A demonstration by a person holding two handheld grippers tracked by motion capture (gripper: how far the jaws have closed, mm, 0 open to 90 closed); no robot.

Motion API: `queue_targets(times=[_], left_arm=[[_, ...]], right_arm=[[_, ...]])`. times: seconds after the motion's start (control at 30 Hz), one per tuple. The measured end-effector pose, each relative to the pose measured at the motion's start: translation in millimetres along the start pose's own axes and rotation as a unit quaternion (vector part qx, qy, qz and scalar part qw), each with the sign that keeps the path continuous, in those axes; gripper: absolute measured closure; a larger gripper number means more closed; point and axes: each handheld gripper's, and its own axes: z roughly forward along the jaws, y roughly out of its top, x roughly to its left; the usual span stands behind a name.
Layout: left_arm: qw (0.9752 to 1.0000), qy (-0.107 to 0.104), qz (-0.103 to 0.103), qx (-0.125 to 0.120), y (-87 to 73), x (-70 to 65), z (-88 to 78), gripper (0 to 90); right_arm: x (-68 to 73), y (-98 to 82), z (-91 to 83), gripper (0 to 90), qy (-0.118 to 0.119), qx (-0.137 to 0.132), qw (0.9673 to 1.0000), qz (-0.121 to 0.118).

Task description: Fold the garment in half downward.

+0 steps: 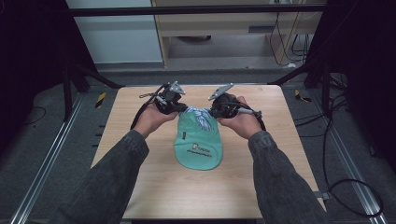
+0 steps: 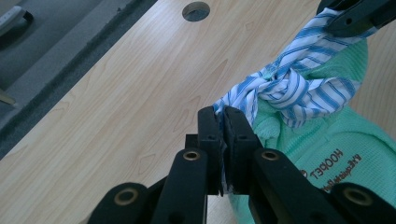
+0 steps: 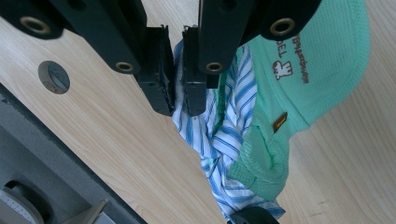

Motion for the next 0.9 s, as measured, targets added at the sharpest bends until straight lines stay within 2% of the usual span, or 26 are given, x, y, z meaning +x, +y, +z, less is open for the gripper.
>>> queue_targets(times=[0.13, 0.23, 0.4, 0.47, 0.7, 0.8, 0.9], left_arm=[[1.0, 0.002, 0.001, 0.004, 0.6, 0.0, 5.2, 86.7], [0.9999, 0.01, 0.001, 0.001, 1.6, 0.4, 6.5, 86.7], [0.9997, 0.023, -0.005, -0.006, 4.9, 4.0, 4.0, 86.7], [0.9996, 0.027, 0.0, -0.008, 5.2, 1.9, 1.8, 86.6], [0.9992, 0.036, 0.006, -0.016, 5.4, -4.3, -4.4, 86.6], [0.9989, 0.042, 0.006, -0.019, 6.1, -5.6, -6.3, 86.6], [0.9985, 0.048, 0.013, -0.024, 2.9, -11.7, -7.3, 86.6]], right_arm=[[-4.3, -3.0, 5.0, 83.2, -0.001, 0.004, 1.0, 0.0], [-7.0, -3.1, 7.7, 83.2, -0.005, 0.001, 1.0, -0.004], [-12.6, 3.3, 10.4, 83.2, -0.014, -0.005, 0.9998, -0.009], [-13.6, 4.8, 10.5, 83.2, -0.019, -0.007, 0.9998, -0.008], [-7.9, 4.5, 4.2, 83.1, -0.024, -0.007, 0.9994, -0.023], [-7.4, 6.1, 1.1, 83.1, -0.029, -0.011, 0.9993, -0.021], [-3.3, 5.4, -1.2, 83.0, -0.036, -0.009, 0.9987, -0.034]])
